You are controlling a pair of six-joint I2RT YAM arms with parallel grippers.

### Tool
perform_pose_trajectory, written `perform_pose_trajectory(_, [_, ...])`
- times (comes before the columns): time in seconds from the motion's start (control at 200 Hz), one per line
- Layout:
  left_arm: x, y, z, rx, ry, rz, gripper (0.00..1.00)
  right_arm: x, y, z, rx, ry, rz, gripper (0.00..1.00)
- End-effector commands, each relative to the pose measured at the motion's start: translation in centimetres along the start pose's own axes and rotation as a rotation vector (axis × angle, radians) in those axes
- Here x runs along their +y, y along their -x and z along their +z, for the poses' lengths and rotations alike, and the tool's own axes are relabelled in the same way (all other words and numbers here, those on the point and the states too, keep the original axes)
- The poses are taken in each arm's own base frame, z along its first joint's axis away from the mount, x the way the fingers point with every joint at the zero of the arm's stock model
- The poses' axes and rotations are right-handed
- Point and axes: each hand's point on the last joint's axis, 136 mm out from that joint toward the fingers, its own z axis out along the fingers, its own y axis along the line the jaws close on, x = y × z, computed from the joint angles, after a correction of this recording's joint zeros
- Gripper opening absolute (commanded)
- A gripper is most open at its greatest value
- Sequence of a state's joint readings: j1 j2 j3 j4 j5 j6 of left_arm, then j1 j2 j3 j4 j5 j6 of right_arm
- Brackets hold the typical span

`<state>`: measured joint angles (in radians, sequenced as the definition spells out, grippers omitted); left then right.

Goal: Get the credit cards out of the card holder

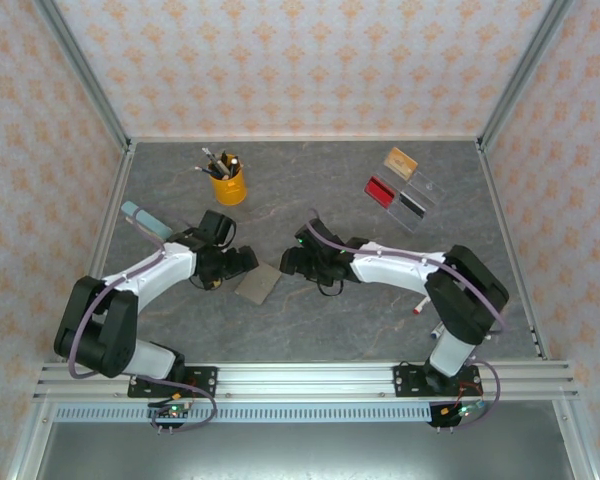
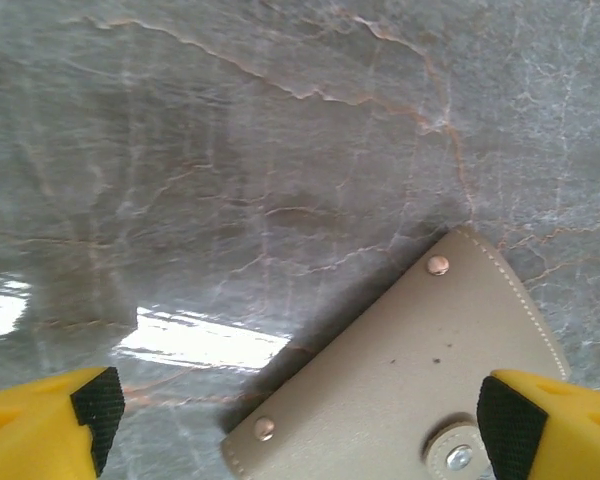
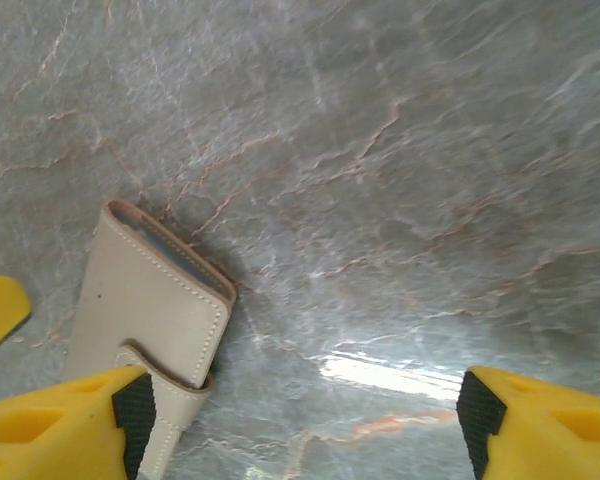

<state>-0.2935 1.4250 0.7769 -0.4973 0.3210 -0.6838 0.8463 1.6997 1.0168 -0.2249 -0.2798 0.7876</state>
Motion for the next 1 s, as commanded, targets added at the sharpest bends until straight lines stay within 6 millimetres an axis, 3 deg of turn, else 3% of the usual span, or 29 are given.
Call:
perform_pose_trajectory(0.0, [-1.1,-0.4,0.5,0.032,-0.065,-0.005,0.9,1.9,-0.3,0.6,0.033,0.068,0.042,0.79])
perform_pose_trajectory(0.535, [-0.8,-2.2,1.6,0.111,-0.077,0.016,0.72,0.4,0.3,-0.1,-0.002,-0.021,0.016,0.76])
perform_pose_trajectory(0.861, [-5.4,-6.1,2.3,0.212,-0.267,0.046,0.54,-0.5,0.5,-1.1,-0.021,-0.079,-0.006,0.65])
perform_pose_trajectory(0.996, [-6.2,-6.0,2.2,0.193,-0.293,0.039,0.5,-0.8,0.3,-1.2,-0.005,-0.094,-0.038,0.61])
